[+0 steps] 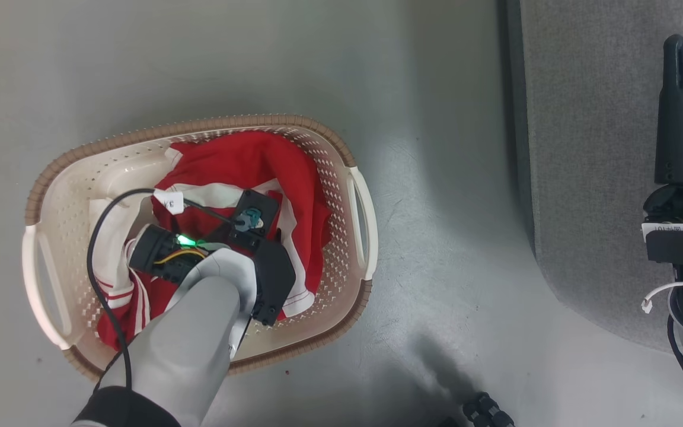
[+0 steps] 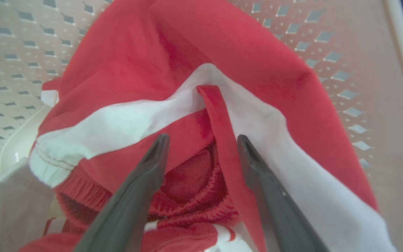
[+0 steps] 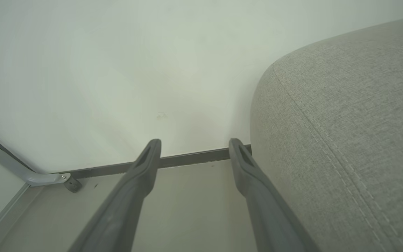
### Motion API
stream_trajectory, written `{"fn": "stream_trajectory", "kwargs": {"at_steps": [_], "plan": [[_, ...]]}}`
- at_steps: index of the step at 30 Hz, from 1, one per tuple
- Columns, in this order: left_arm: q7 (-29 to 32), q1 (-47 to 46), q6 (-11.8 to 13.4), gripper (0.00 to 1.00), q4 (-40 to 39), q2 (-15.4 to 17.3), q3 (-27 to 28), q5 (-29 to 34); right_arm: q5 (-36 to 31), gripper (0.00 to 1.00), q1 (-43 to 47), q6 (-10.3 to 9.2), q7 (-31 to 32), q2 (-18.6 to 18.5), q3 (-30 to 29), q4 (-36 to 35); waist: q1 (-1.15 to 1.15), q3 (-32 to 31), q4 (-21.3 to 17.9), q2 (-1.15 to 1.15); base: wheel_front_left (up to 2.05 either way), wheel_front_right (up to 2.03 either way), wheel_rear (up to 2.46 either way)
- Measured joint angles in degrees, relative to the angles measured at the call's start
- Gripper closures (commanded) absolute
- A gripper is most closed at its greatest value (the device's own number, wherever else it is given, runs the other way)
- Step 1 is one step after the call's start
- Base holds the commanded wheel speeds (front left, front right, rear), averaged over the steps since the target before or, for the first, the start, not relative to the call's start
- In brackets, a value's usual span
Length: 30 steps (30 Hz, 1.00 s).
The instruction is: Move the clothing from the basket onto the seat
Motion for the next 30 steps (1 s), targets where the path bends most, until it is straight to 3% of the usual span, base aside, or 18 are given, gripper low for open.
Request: {"fn": "stream_trajectory", "kwargs": {"at_steps": [13, 30], "plan": [[2.9, -2.8, 2.2, 0.00, 5.7, -0.1, -0.7, 0.1, 0.0, 0.00, 0.0, 0.01, 0.0, 0.4, 0.1, 0.5, -0.01, 1.0, -0.9, -0.01, 0.00, 0.00, 0.00], [2.4, -5.2, 3.0, 0.00, 10.9, -0.3, 5.9, -2.9, 0.0, 0.00, 0.0, 0.01, 0.0, 0.4, 0.7, 0.5, -0.01, 1.1, -0.4, -0.01, 0.00, 0.00, 0.00]]}}
